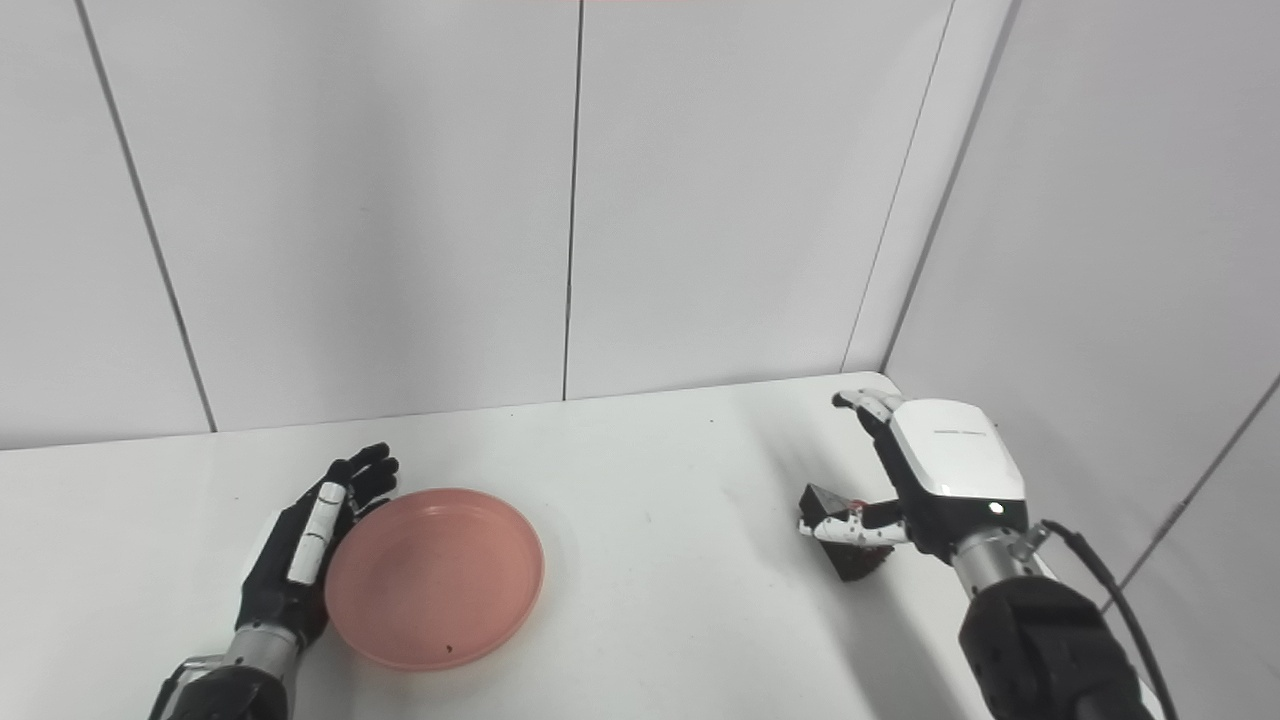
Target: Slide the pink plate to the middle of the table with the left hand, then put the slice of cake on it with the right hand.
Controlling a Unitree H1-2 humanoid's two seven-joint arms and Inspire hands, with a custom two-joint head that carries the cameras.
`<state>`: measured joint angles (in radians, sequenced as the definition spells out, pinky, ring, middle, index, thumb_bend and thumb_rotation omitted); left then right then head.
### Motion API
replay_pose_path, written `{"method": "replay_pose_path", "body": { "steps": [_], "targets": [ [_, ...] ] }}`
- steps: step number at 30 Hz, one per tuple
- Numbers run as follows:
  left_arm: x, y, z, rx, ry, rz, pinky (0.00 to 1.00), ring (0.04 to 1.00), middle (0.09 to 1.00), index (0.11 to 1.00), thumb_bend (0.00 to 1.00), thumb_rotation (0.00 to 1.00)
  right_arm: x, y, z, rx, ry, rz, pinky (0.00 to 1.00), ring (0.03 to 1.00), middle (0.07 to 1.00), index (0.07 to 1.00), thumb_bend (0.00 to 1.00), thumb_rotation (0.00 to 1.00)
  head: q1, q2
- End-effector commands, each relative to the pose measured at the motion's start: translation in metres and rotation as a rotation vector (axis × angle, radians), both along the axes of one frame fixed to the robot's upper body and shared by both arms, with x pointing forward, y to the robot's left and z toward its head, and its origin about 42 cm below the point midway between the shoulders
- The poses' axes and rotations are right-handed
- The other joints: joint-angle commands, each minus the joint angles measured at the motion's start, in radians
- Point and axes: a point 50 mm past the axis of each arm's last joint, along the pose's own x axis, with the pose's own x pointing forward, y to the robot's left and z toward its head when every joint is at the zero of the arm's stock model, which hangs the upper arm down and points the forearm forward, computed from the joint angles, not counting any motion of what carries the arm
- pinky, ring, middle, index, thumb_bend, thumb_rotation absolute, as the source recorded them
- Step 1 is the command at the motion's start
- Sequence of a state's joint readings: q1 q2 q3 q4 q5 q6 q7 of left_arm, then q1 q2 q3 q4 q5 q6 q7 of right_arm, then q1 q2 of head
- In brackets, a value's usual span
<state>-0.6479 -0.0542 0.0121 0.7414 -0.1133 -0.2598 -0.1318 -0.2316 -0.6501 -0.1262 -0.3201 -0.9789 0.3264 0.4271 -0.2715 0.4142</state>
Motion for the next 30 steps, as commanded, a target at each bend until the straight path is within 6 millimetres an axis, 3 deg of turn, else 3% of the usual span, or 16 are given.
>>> {"method": "replay_pose_path", "body": {
  "steps": [1,6,12,26,30],
  "targets": [
    [-0.007,-0.006,-0.014,-0.002,0.040,-0.011,0.85,0.859,0.822,0.770,0.77,0.86,0.008,-0.013,0.011,-0.023,0.019,-0.058,0.57,0.784,0.826,0.803,1.00,0.47,0.002,0.001],
    [-0.008,-0.007,-0.014,0.002,0.038,-0.015,0.84,0.859,0.820,0.766,0.76,0.86,0.019,-0.028,-0.001,0.015,0.085,-0.095,0.63,0.797,0.836,0.819,1.00,0.49,0.004,0.003],
    [-0.008,-0.007,-0.016,-0.003,0.040,-0.016,0.85,0.863,0.822,0.767,0.74,0.85,0.028,-0.040,-0.014,0.045,0.127,-0.099,0.63,0.800,0.849,0.827,1.00,0.52,0.005,0.005],
    [-0.008,-0.007,-0.016,0.011,0.042,-0.016,0.85,0.865,0.825,0.756,0.72,0.86,0.037,-0.041,-0.029,0.106,0.115,-0.095,0.65,0.824,0.861,0.836,1.00,0.52,0.013,0.015],
    [-0.008,-0.007,-0.017,0.009,0.047,-0.015,0.84,0.864,0.825,0.763,0.72,0.85,0.040,-0.039,-0.039,0.127,0.073,-0.088,0.63,0.790,0.838,0.819,1.00,0.51,0.015,0.017]
  ]
}}
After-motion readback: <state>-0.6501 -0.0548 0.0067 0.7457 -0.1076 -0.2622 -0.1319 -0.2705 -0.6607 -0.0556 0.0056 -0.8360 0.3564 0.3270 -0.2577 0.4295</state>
